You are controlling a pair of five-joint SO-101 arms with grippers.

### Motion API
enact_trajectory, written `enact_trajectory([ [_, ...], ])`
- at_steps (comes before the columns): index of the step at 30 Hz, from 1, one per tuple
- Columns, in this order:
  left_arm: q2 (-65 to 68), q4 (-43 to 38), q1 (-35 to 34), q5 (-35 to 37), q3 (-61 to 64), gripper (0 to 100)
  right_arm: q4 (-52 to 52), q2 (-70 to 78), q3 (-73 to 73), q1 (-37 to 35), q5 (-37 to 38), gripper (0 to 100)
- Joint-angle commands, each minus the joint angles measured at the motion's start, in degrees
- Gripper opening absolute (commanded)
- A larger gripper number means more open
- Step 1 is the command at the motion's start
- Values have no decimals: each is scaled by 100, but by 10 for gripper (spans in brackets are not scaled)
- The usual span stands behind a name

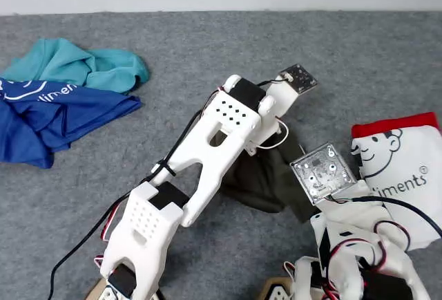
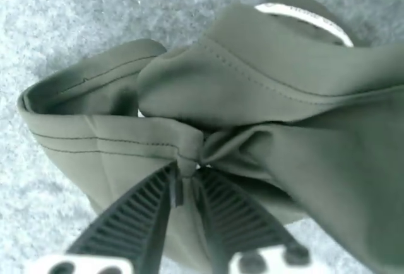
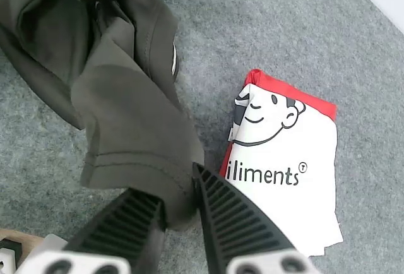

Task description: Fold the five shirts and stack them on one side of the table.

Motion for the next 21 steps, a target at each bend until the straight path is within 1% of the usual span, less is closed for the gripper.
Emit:
enact_trajectory([
  [1,-422,149,-53,-325,-259,13,207,57,9,-4,9,9],
  [10,-905,352,-26,-387,-224,16,207,57,9,-4,9,9],
  [12,-870,352,-53,-387,-224,24,207,57,9,-4,9,9],
  [17,-659,352,-44,-396,-215,88,215,57,9,-4,9,9],
  [21,-273,343,-35,-396,-224,103,215,57,9,-4,9,9],
])
